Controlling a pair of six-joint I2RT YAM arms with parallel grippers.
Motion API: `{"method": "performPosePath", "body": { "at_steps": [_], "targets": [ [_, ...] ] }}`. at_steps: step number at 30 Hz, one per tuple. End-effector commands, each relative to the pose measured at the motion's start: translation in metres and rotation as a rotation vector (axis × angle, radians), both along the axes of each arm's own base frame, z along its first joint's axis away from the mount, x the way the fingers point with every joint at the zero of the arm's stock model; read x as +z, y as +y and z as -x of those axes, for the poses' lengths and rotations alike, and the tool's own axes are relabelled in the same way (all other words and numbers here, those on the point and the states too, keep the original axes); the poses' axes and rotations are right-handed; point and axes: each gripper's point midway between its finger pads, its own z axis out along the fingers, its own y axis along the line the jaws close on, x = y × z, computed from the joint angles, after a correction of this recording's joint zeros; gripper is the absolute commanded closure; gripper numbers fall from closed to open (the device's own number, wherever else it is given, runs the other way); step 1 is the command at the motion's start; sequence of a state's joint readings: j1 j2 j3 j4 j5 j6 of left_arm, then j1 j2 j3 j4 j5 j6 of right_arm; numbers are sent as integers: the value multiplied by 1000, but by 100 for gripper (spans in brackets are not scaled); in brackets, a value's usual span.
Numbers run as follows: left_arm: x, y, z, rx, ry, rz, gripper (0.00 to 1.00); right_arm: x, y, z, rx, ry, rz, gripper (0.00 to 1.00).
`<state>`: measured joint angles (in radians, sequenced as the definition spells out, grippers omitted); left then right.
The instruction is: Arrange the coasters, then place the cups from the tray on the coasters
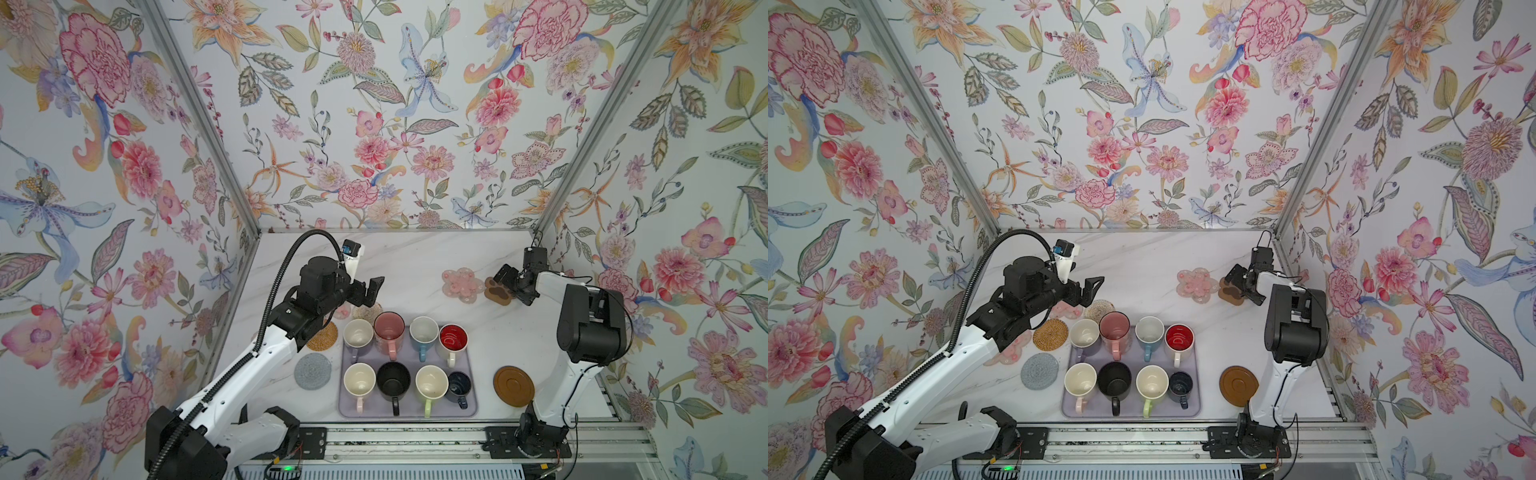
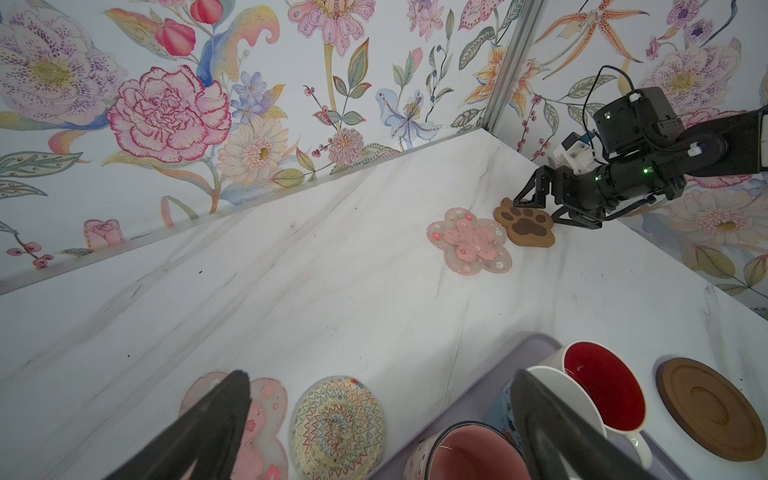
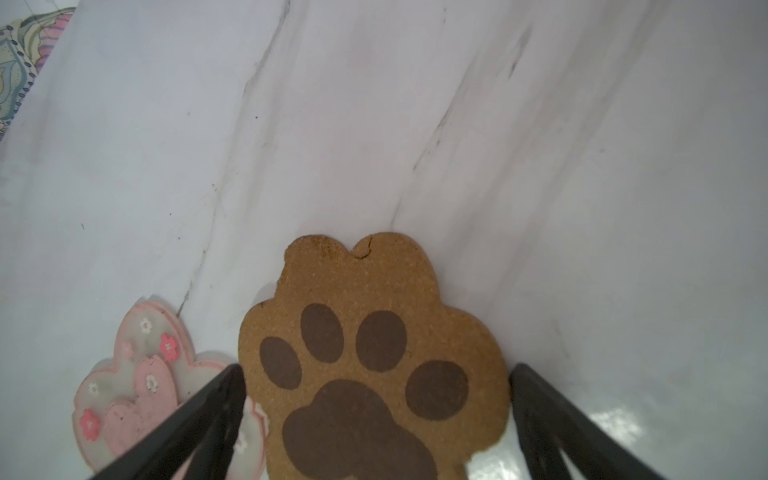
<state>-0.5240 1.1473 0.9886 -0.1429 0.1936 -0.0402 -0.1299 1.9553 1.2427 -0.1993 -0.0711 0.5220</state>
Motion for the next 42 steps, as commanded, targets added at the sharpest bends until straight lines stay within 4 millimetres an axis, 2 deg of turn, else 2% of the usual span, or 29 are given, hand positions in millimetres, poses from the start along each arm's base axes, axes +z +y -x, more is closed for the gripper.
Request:
{"method": "performPosePath", "body": {
  "at_steps": [1,13,16,20,23,27,32,35,39,42],
  "targets": [
    [-12,0,0,1,16,-38,1,-19,1,8,28,79,-1,1],
    [-15,-2,1,-8,24,-35,1,-16,9,-13,73,84,27,1],
    [-16,-2,1,-9,30,-26,1,2,6,-16,61,51,44,1],
    [-19,-11,4,-43,45,4,1,55,0,-10,11,-21,73,1],
    [-18,-18,8,-75,57,8,1,88,-1,16,-34,-53,97,1],
    [-15,-27,17,-121,51,16,1,107,13,71,-39,-50,133,1],
    [-13,-40,29,-178,46,16,1,97,33,155,-42,23,100,1],
    [-13,-43,32,-190,43,8,1,90,47,196,-37,64,78,1],
    [-12,-46,35,-198,40,9,1,85,63,230,-31,93,60,1],
    [-11,-46,36,-201,36,11,1,77,73,246,-18,124,40,1]
  ]
}}
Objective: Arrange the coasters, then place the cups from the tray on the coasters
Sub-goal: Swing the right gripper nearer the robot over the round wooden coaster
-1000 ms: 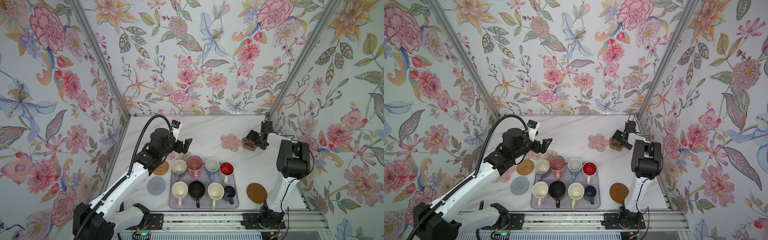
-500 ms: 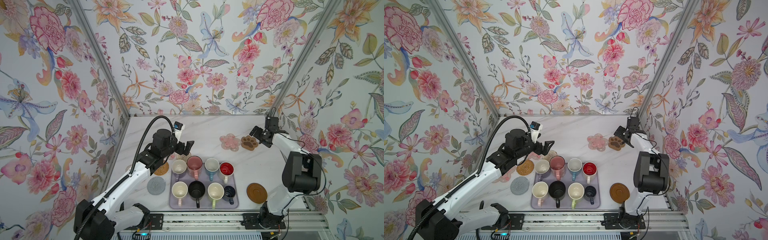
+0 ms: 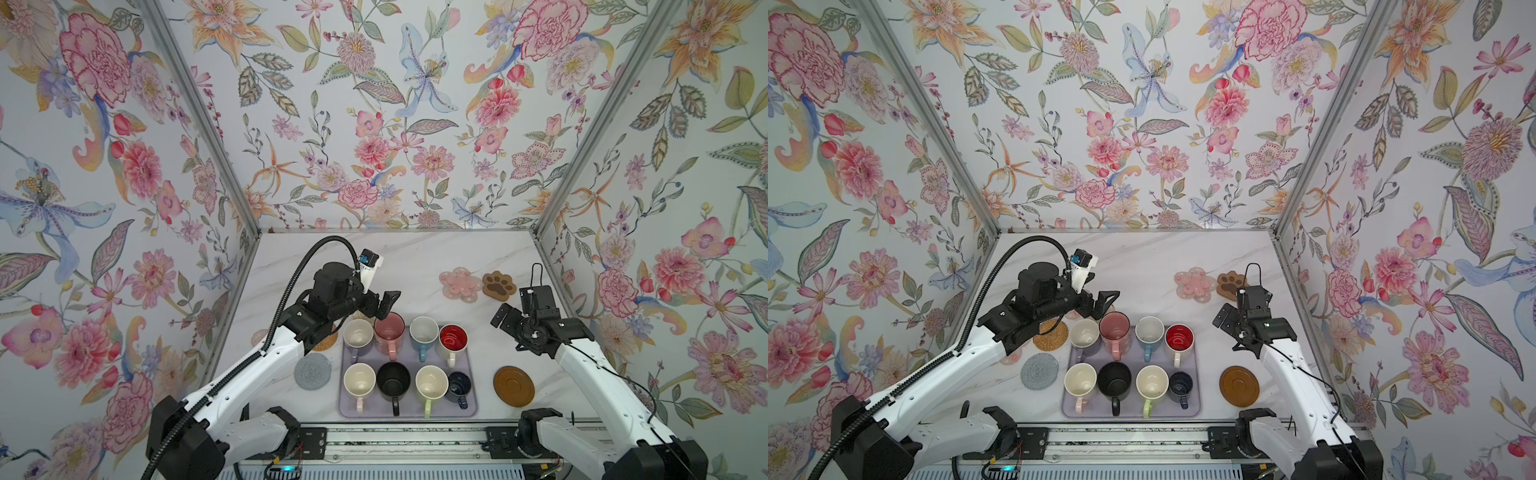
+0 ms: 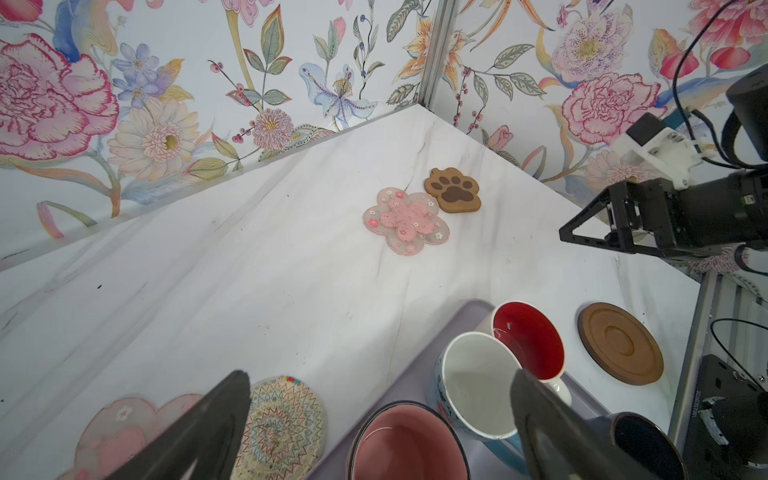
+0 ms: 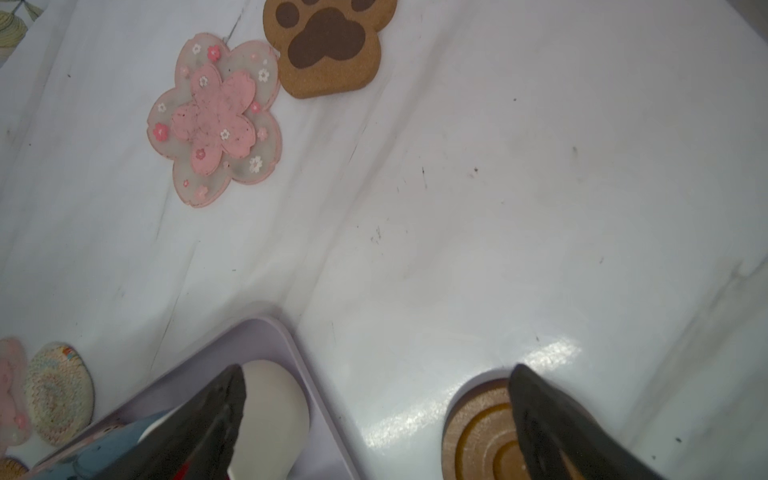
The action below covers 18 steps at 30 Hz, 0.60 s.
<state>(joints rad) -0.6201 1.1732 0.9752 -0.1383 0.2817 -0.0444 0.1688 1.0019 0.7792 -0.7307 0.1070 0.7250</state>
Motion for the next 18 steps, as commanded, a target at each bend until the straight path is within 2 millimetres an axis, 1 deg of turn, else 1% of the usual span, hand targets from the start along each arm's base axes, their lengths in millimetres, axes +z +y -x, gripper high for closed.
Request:
{"method": "performPosePath", "body": {
  "at_steps": [1,5,10,16,18],
  "targets": [
    [3,-1,6,-19,-16,-2,1,-19,2,30,-48,100,-5,1],
    [4,0,5,-9,-20,-3,1,-34,14,46,-30,152,-35,1],
    [6,0,6,-6,-28,9,1,-45,20,62,-30,203,-39,1],
    [6,4,2,24,-30,-4,1,-64,16,82,-84,245,-46,1],
    [6,4,2,30,-33,-6,1,-68,14,86,-98,247,-49,1]
  ]
}}
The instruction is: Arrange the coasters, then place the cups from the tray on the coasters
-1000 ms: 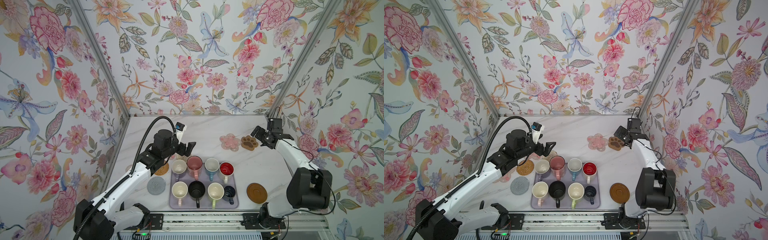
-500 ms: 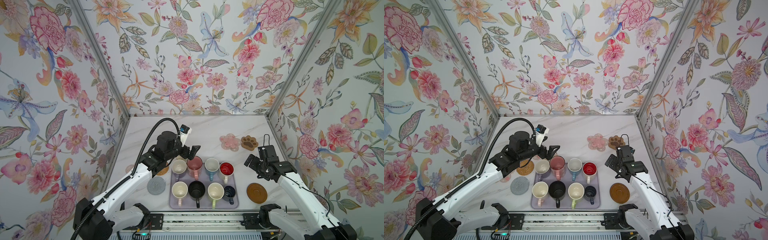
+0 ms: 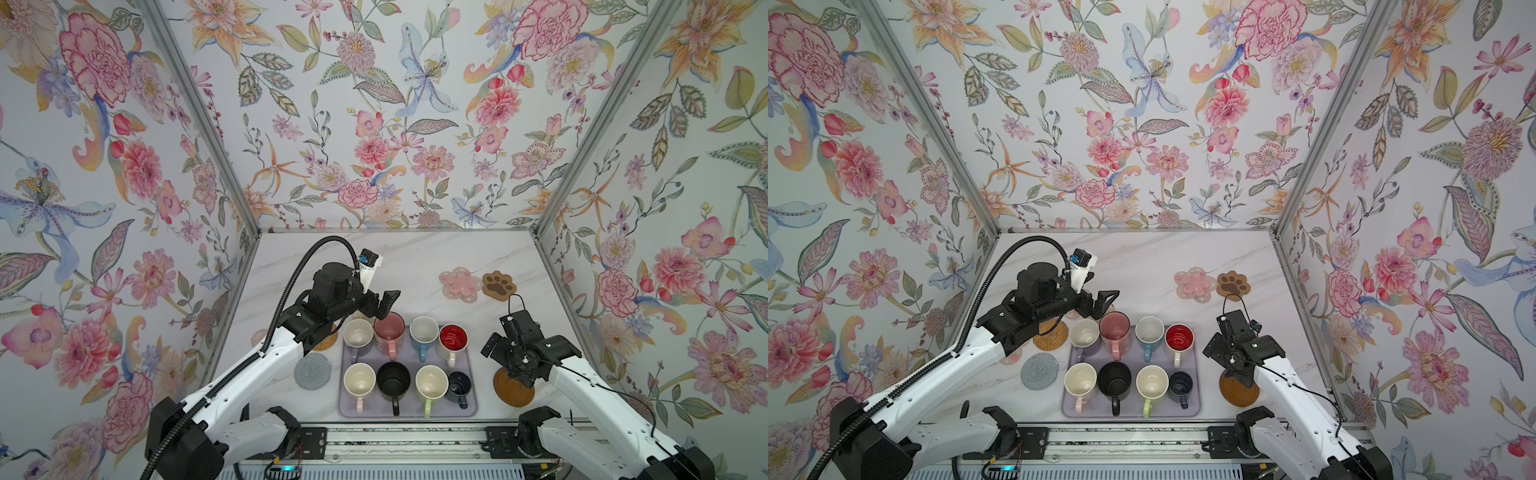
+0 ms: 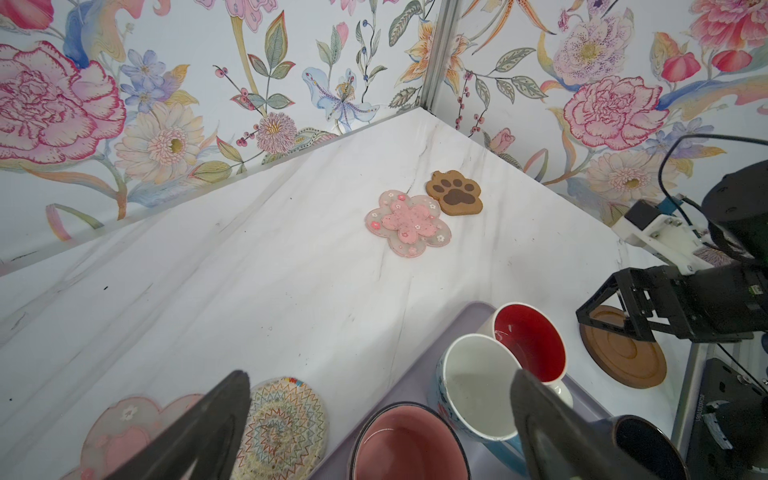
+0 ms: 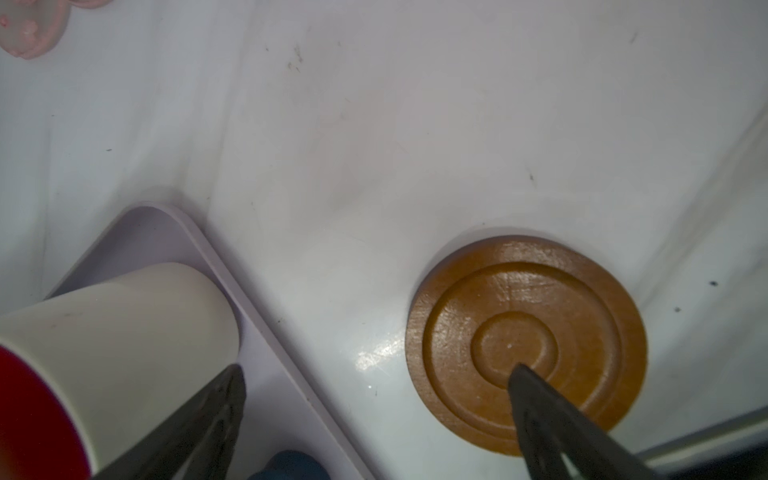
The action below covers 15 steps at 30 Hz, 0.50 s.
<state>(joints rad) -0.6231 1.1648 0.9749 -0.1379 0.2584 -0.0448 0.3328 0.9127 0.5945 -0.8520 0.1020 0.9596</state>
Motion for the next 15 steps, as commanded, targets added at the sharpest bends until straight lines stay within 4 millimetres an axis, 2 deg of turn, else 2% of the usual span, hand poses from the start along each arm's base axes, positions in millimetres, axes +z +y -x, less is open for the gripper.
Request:
{"method": "performPosePath", "body": {
  "at_steps": [1,9,15],
  "targets": [
    [3,3,2,17,-23,-6,1,-11,-7,16,-56,43,10,1],
    [1,5,0,29,-19,-20,1,-21,-5,18,-60,49,-5,1],
    [2,6,-1,34,-23,-20,1,-29,0,11,-70,32,-30,1]
  ]
}}
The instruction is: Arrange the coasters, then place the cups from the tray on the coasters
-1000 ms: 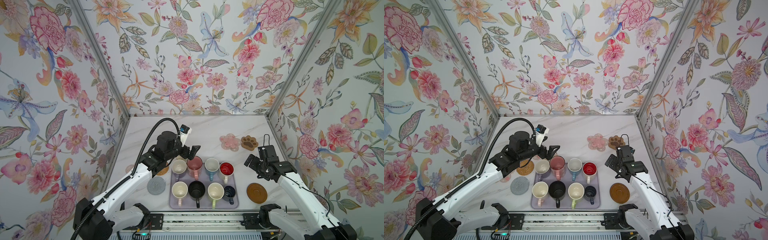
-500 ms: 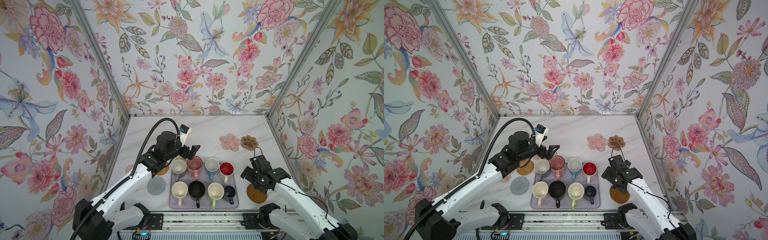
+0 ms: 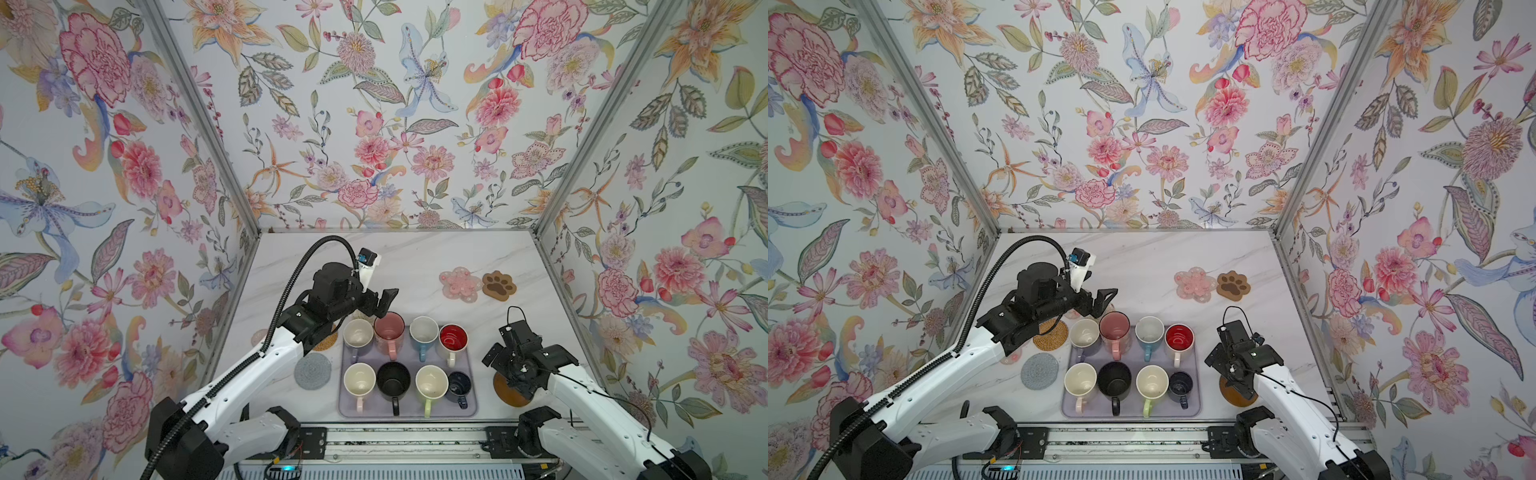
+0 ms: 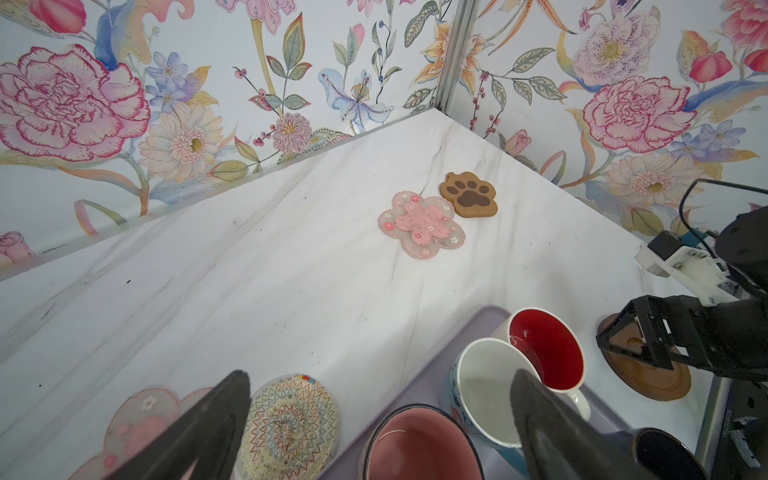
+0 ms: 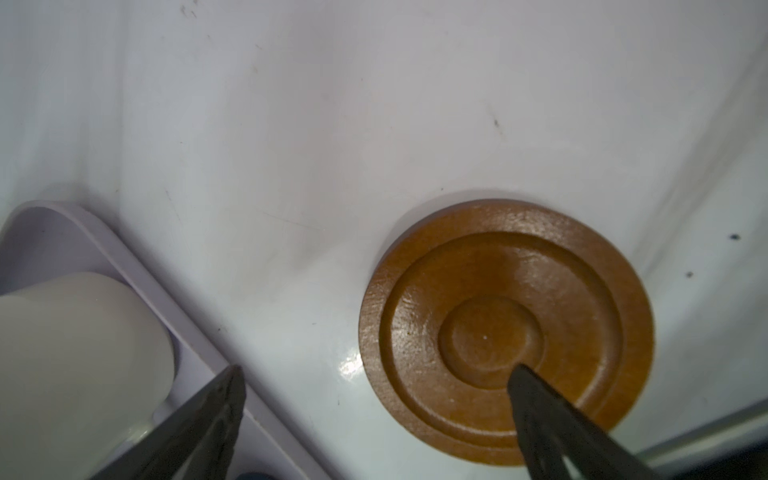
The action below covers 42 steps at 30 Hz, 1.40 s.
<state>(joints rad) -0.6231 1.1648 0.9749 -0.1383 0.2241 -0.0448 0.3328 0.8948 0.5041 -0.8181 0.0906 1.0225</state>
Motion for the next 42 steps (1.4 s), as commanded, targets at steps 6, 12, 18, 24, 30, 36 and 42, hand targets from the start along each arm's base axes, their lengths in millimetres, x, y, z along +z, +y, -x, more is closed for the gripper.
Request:
{"method": "performPosePath", "body": {
  "at_steps": [6,12,18,24,30,36,42],
  "targets": [
    [3,2,4,5,-18,-12,1,-12,11,-13,-19,-16,-43,1],
    [3,4,3,11,-24,-17,1,-15,11,-25,-32,-36,-28,1],
    [1,4,2,15,-22,-27,1,-16,5,-38,-51,-59,-7,1],
    [0,5,1,17,-22,-32,1,-12,-10,-59,-75,-93,12,1],
    [-2,6,0,26,-21,-44,1,-7,-33,-85,-100,-126,30,1],
    [-3,7,-1,31,-22,-48,1,0,-53,-116,-108,-166,46,1],
    [-4,7,-2,35,-22,-53,1,3,-74,-144,-124,-187,71,1]
  ]
}}
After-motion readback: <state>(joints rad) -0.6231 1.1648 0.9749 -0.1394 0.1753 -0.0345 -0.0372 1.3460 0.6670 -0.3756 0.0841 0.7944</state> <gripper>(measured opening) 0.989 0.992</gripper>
